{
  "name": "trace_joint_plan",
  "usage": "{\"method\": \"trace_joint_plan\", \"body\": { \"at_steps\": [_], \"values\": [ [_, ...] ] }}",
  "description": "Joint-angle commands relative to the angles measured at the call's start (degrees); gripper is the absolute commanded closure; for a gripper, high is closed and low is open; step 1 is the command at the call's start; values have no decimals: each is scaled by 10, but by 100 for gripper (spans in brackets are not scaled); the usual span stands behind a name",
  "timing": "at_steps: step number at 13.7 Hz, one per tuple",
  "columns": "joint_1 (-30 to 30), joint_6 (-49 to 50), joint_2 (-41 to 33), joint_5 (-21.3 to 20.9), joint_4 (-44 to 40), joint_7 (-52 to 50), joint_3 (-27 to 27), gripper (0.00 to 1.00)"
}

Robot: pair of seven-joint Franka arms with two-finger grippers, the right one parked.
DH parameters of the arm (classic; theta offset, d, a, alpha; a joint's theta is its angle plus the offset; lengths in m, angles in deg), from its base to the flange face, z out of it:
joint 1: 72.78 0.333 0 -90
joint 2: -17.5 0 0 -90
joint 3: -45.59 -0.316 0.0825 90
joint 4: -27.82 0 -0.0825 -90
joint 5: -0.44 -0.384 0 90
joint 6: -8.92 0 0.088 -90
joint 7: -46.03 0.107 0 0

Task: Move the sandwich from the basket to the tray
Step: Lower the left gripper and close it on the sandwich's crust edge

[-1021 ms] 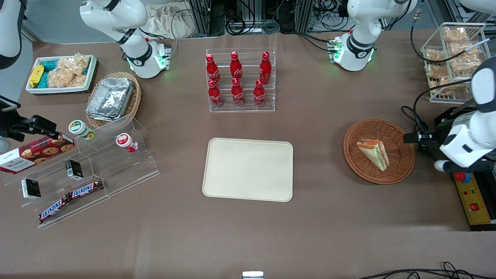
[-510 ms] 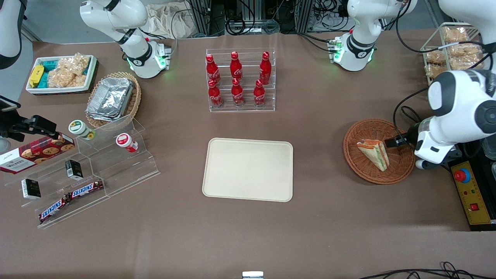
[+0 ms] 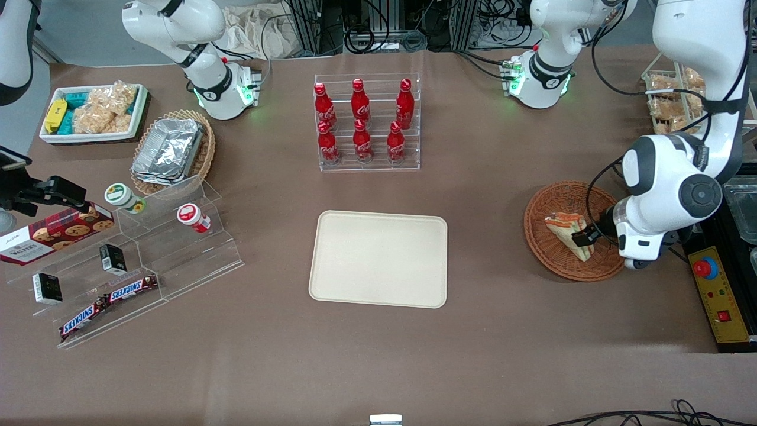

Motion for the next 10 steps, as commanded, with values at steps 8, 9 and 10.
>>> {"method": "trace_joint_plan", "body": {
  "at_steps": [8, 9, 10],
  "values": [
    [5, -79, 11, -3, 57, -41, 5, 38],
    [5, -73, 10, -3, 55, -43, 6, 57],
    [4, -66, 7, -3, 51, -44, 7, 70]
  ]
}}
